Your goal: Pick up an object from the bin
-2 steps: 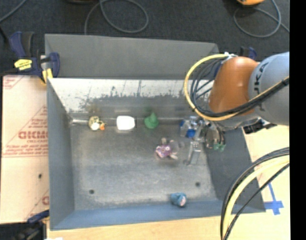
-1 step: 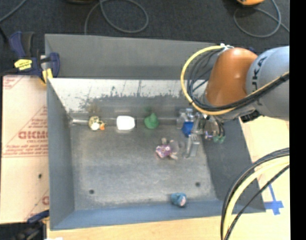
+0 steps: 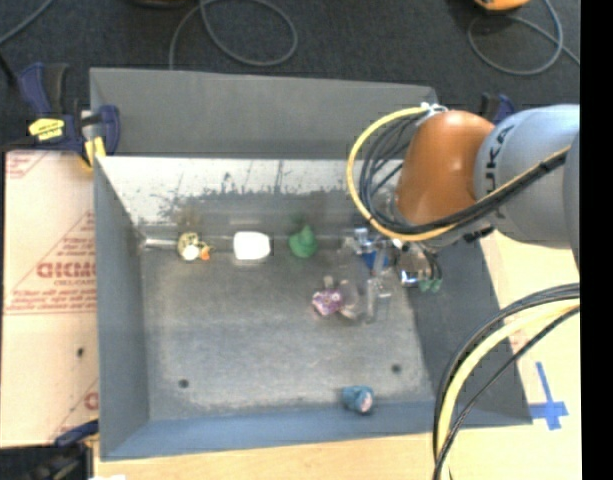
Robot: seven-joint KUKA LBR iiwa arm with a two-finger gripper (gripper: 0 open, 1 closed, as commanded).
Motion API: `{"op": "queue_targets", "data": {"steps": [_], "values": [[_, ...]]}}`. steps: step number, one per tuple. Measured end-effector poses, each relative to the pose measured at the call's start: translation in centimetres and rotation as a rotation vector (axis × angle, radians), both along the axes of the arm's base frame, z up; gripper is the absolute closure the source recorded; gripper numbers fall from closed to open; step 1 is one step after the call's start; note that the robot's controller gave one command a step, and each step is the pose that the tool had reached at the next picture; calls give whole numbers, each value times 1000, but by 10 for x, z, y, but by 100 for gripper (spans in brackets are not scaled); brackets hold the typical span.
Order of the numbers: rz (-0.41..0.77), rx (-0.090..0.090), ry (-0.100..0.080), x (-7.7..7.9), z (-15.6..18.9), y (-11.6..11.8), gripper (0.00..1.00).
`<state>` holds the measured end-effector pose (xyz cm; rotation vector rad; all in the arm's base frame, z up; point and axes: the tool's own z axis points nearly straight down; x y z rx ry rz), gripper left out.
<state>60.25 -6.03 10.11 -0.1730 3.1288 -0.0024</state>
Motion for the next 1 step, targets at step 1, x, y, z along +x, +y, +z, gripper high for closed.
{"op": "queue_targets", "data": {"steps": [1], "values": [[-206,-1,-8,4,-30,-2,100]]}}
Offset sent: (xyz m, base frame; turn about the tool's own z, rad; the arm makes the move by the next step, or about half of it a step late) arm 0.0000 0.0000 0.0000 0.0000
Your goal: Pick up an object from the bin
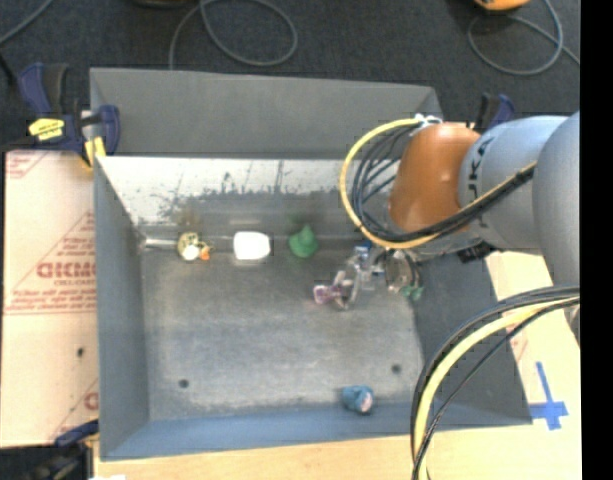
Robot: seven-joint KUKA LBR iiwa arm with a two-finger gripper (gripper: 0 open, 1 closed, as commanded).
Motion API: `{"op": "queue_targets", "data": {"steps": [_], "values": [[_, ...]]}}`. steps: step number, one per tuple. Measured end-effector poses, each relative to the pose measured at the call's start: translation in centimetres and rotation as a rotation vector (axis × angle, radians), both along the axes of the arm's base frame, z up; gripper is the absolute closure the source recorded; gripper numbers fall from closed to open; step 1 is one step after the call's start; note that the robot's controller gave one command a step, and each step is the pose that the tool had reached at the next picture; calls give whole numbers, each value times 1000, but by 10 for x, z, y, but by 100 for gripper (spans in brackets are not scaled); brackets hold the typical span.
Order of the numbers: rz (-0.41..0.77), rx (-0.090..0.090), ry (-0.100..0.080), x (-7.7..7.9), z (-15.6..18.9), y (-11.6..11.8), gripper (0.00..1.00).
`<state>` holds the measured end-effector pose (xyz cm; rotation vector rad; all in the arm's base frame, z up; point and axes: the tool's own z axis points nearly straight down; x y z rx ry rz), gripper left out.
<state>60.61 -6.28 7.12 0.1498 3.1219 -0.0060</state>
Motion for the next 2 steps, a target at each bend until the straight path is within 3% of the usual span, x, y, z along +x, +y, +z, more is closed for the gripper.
{"op": "queue_targets", "data": {"steps": [2], "values": [[1,0,-1,0,1,0,100]]}}
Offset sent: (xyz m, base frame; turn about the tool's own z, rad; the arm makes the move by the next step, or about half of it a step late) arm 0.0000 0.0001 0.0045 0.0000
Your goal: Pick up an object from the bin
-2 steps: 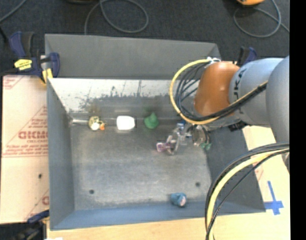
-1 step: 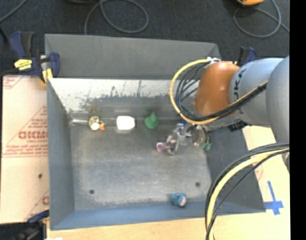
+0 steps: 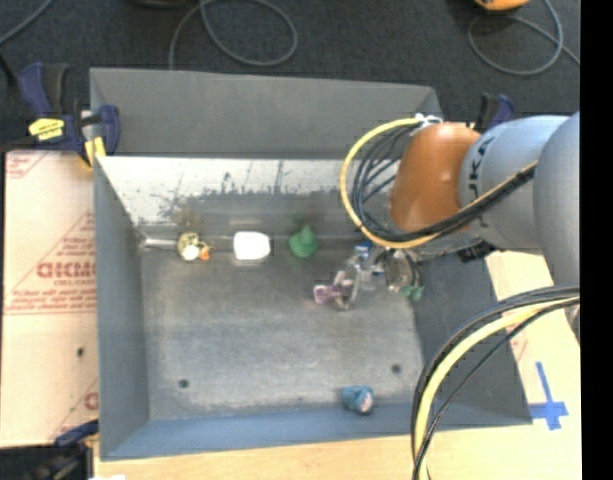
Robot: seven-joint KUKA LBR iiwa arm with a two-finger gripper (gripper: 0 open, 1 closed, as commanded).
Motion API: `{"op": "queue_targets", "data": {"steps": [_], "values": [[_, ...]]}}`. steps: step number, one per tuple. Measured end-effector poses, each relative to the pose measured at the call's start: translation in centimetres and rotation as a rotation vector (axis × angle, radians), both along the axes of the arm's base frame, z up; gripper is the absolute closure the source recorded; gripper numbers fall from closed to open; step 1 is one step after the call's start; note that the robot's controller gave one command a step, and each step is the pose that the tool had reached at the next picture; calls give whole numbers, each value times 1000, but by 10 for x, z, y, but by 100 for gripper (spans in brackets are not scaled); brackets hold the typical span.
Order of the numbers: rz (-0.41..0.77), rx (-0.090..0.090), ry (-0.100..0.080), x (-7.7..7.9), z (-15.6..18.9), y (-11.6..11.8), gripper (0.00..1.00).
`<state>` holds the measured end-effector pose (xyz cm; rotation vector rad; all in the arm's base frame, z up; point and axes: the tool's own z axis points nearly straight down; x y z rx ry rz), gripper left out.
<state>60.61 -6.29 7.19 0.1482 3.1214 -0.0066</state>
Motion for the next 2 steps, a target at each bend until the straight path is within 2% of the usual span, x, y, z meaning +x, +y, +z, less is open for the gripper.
{"op": "queue_targets", "data": {"steps": [2], "values": [[1,0,3,-1,21,0,100]]}}
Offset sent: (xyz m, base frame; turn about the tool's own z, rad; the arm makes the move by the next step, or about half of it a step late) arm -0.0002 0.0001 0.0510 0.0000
